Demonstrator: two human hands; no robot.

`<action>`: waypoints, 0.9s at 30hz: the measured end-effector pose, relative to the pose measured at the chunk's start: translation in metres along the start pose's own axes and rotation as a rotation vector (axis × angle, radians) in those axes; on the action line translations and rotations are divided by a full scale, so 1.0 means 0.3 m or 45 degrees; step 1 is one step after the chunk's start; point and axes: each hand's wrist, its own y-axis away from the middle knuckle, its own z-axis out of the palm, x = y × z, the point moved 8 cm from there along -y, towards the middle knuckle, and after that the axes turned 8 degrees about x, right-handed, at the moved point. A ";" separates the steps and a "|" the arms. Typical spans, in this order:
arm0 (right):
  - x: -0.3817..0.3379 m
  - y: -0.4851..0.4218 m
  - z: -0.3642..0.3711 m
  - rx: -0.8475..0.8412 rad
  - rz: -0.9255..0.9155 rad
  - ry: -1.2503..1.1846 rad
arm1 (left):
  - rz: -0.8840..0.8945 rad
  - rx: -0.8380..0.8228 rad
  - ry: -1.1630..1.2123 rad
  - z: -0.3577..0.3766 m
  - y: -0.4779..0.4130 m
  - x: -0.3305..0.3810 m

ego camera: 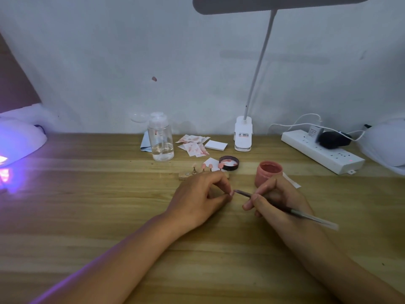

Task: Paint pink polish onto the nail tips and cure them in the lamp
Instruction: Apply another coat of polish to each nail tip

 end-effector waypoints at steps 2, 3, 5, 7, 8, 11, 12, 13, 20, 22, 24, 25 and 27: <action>-0.005 0.001 -0.004 0.011 -0.016 0.003 | 0.004 -0.009 -0.007 0.001 0.000 0.001; -0.007 0.001 -0.007 0.022 -0.025 -0.001 | 0.009 -0.005 -0.007 -0.001 0.000 0.002; -0.006 0.002 -0.003 0.004 -0.014 0.005 | 0.024 0.004 -0.006 -0.004 0.001 0.007; -0.001 0.006 0.006 -0.029 0.005 0.031 | 0.037 0.002 -0.007 -0.002 0.004 0.011; 0.001 0.006 0.006 -0.029 0.010 0.034 | 0.039 0.003 -0.006 -0.001 0.005 0.013; 0.000 0.006 0.000 -0.013 0.007 0.034 | 0.033 0.010 0.011 -0.003 0.005 0.011; -0.001 0.005 -0.001 -0.013 0.001 0.043 | 0.033 0.013 0.009 -0.004 0.004 0.011; -0.002 0.003 -0.002 -0.011 -0.001 0.048 | 0.035 0.014 0.005 -0.006 0.003 0.013; 0.012 -0.003 -0.011 0.015 -0.015 0.054 | 0.061 0.017 0.008 -0.005 0.004 0.028; 0.018 -0.008 -0.012 0.022 -0.016 0.057 | 0.058 0.015 0.008 -0.008 0.002 0.029; 0.018 -0.011 -0.015 0.026 -0.025 0.046 | 0.051 0.012 0.006 -0.007 -0.002 0.028; 0.016 -0.012 -0.016 0.029 -0.030 0.029 | 0.047 0.010 0.005 -0.006 -0.002 0.027; 0.005 -0.011 -0.022 0.049 -0.044 -0.047 | 0.031 0.000 0.008 -0.002 0.000 0.023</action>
